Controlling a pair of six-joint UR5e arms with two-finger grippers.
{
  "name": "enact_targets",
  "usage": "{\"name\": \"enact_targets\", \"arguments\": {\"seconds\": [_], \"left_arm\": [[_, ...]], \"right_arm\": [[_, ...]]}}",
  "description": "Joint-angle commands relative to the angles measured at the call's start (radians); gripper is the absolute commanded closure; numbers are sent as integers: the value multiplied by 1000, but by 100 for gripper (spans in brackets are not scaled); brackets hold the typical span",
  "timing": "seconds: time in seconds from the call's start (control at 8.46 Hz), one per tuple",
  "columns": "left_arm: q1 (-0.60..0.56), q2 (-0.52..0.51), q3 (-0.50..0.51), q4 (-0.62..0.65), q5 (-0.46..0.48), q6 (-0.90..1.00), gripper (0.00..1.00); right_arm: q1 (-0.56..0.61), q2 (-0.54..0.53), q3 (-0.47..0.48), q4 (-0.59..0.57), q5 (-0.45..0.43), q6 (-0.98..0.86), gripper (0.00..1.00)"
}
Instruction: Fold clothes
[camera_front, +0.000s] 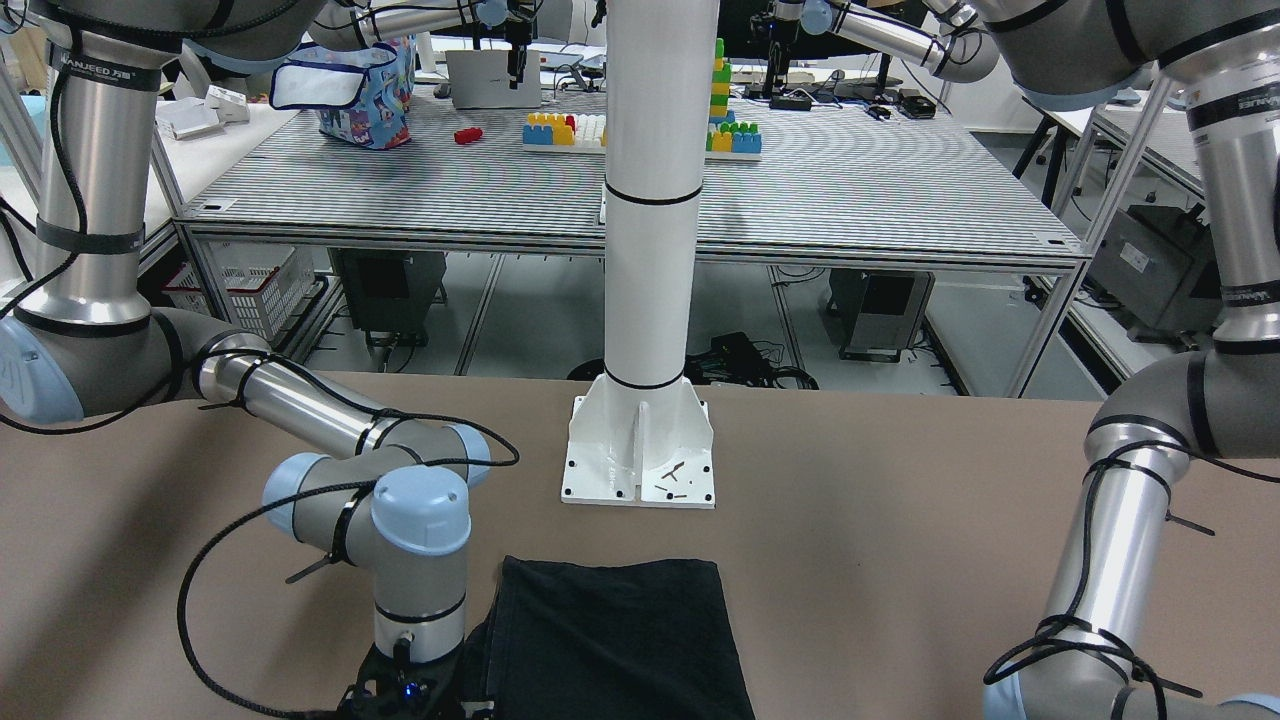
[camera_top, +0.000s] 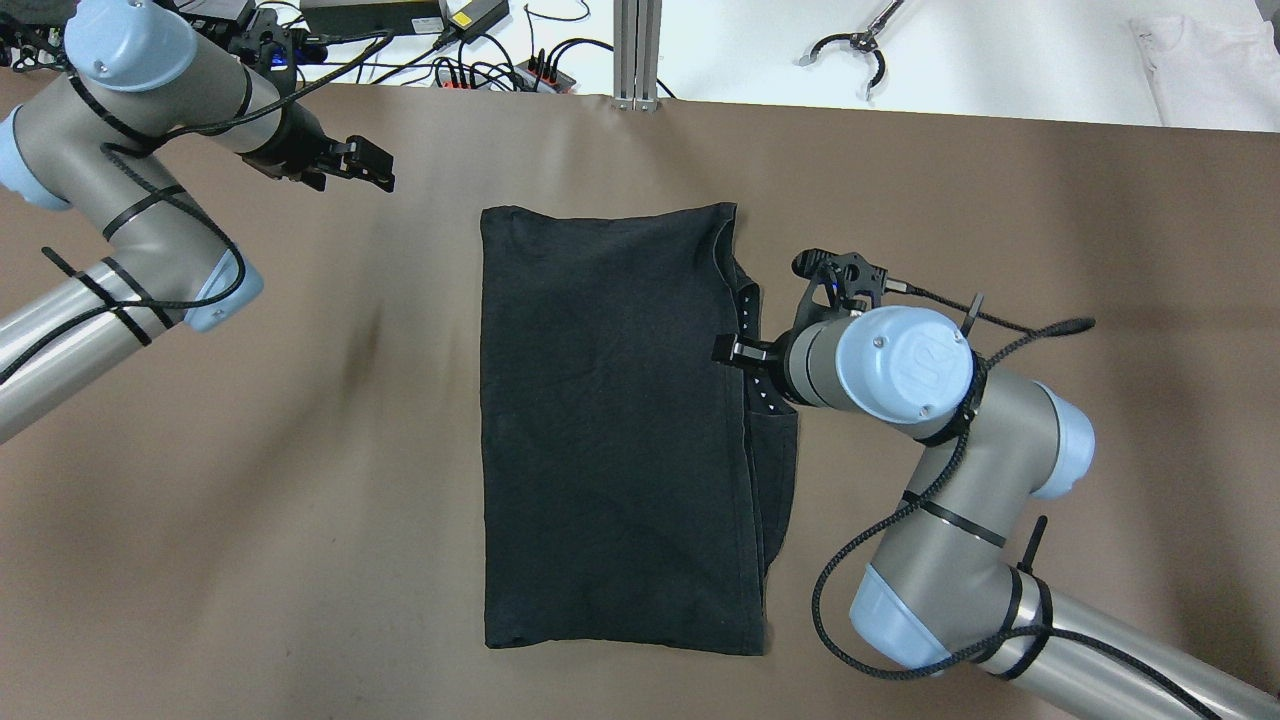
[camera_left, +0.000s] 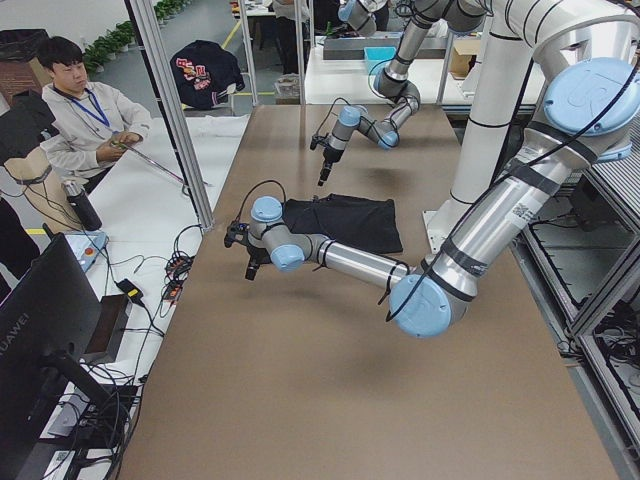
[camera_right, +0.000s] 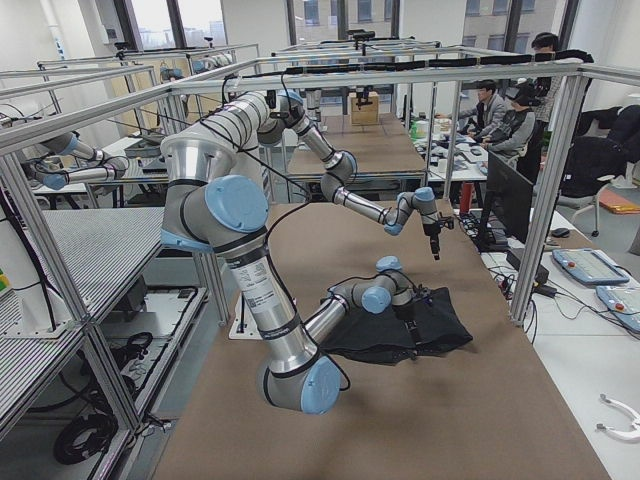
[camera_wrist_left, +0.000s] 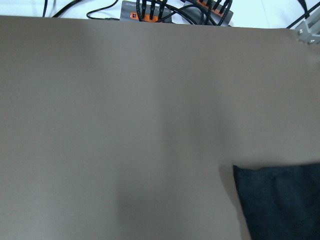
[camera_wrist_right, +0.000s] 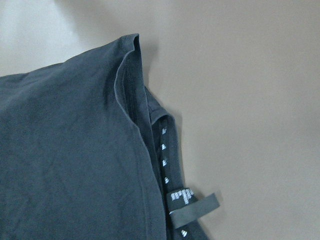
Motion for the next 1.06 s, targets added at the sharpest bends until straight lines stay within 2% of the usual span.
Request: {"name": "enact_targets", "arguments": {"seconds": [0.0, 0.24, 0.47, 0.71, 0.95], "left_arm": [[65, 176, -290, -3, 29, -320, 0], [180, 320, -509, -5, 128, -558, 0], [344, 449, -683, -5, 274, -703, 0], [551, 536, -788, -3, 453, -812, 0], [807, 538, -794, -2, 727, -915, 0]], "right_arm": [[-66, -68, 38, 105, -20, 388, 7], [-115, -82, 41, 111, -107, 531, 7], [-186, -122, 45, 179, -211, 564, 7], [-226, -198, 83, 240, -257, 609, 7], [-246, -206, 96, 240, -268, 607, 7]]}}
